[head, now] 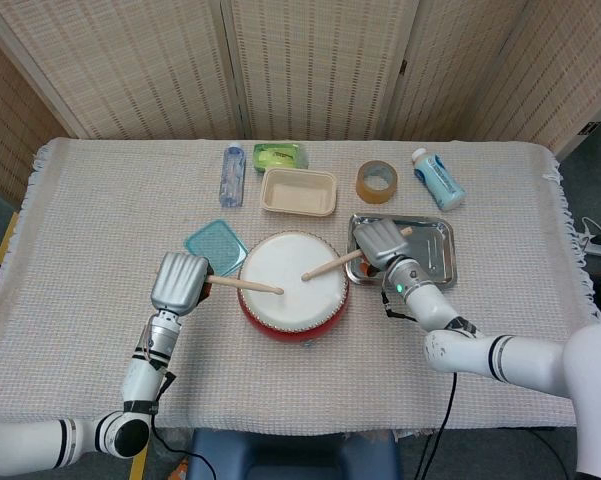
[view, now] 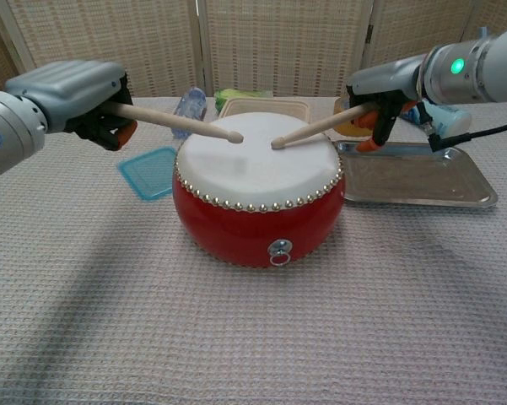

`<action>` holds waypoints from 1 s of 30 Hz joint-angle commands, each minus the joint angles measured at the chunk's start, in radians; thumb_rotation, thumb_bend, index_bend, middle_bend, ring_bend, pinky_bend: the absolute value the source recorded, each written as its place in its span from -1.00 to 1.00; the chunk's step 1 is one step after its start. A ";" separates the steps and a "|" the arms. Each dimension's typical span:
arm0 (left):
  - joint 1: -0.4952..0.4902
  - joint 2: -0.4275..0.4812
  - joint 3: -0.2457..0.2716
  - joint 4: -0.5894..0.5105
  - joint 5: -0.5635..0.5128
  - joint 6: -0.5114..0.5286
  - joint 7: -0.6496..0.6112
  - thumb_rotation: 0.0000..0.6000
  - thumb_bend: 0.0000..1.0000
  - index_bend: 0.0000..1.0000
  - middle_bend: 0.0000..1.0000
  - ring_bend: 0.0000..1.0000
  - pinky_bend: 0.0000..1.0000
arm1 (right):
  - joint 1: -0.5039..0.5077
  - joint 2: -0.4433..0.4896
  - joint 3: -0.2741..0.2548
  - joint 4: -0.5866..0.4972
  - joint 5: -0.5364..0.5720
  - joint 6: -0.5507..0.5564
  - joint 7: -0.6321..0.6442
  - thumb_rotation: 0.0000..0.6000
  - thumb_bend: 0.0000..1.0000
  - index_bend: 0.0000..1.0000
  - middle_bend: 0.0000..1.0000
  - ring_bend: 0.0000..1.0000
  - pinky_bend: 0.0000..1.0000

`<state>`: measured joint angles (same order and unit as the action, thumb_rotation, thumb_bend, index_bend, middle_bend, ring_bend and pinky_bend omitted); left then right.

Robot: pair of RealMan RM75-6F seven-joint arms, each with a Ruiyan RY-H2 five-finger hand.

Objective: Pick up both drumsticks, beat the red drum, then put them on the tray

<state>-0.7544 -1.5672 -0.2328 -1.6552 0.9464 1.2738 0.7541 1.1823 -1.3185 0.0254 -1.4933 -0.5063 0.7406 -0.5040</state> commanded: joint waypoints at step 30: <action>0.065 0.061 0.011 -0.017 0.112 0.054 -0.124 1.00 0.37 1.00 1.00 1.00 1.00 | -0.230 0.067 0.050 0.120 -0.157 -0.034 0.307 1.00 -0.41 1.00 1.00 1.00 1.00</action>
<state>-0.6961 -1.5118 -0.2253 -1.6690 1.0538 1.3266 0.6375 0.9855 -1.2452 0.0790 -1.4138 -0.6372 0.7254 -0.2308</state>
